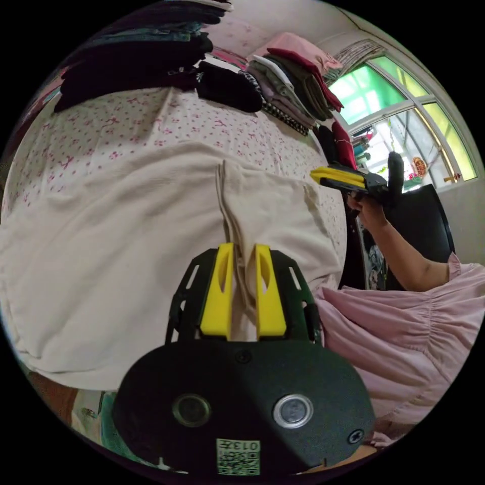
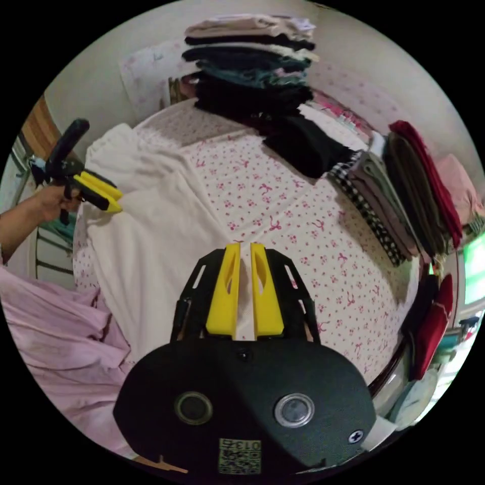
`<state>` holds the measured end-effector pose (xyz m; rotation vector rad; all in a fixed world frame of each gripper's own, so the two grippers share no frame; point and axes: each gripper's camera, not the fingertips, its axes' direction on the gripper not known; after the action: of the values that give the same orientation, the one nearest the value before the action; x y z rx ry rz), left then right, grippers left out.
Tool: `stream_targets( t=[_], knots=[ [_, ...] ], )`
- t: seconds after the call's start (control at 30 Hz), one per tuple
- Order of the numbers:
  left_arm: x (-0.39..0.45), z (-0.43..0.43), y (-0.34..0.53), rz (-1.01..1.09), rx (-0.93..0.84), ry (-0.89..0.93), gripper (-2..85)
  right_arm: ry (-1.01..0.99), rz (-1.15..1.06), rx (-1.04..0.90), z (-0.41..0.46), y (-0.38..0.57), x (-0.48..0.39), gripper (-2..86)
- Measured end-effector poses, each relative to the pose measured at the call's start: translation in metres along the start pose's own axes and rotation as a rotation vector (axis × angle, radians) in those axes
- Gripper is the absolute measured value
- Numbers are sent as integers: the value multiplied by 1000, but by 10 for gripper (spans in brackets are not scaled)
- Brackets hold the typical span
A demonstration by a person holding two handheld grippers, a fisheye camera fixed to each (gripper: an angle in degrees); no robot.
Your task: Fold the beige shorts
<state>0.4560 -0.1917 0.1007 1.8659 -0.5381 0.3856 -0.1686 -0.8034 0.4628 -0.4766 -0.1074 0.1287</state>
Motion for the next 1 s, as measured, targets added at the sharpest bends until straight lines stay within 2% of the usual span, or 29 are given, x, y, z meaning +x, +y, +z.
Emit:
stream_targets(
  t=[0.07,0.27,0.47,0.53,0.63,0.7,0.8,0.87,0.93,1.0],
  knots=[
    [-3,-9,13,-11,2,4,91,30,97,90,-29,30,15,30],
    [-2,-10,53,-46,-64,139,111,-80,186,71,-55,122,9,22],
    [11,4,59,-29,-140,76,47,-152,264,-1,-51,185,-28,21],
    [23,-12,60,31,-119,67,42,-127,243,-21,-49,198,-48,18],
    [33,-28,71,89,-130,-39,41,-47,160,-72,-36,208,-70,13],
    [16,-14,85,43,-174,-28,44,-32,113,-81,-23,218,-77,8],
    [4,-21,97,-44,-101,86,51,-40,93,-101,-28,229,-70,3],
    [10,-37,104,-45,-62,24,49,-53,98,-91,-40,238,-63,1],
    [23,-56,110,-16,0,-71,41,-26,131,25,-60,254,-54,1],
    [51,-66,103,93,42,-161,30,3,138,66,-63,260,-50,2]
  ],
)
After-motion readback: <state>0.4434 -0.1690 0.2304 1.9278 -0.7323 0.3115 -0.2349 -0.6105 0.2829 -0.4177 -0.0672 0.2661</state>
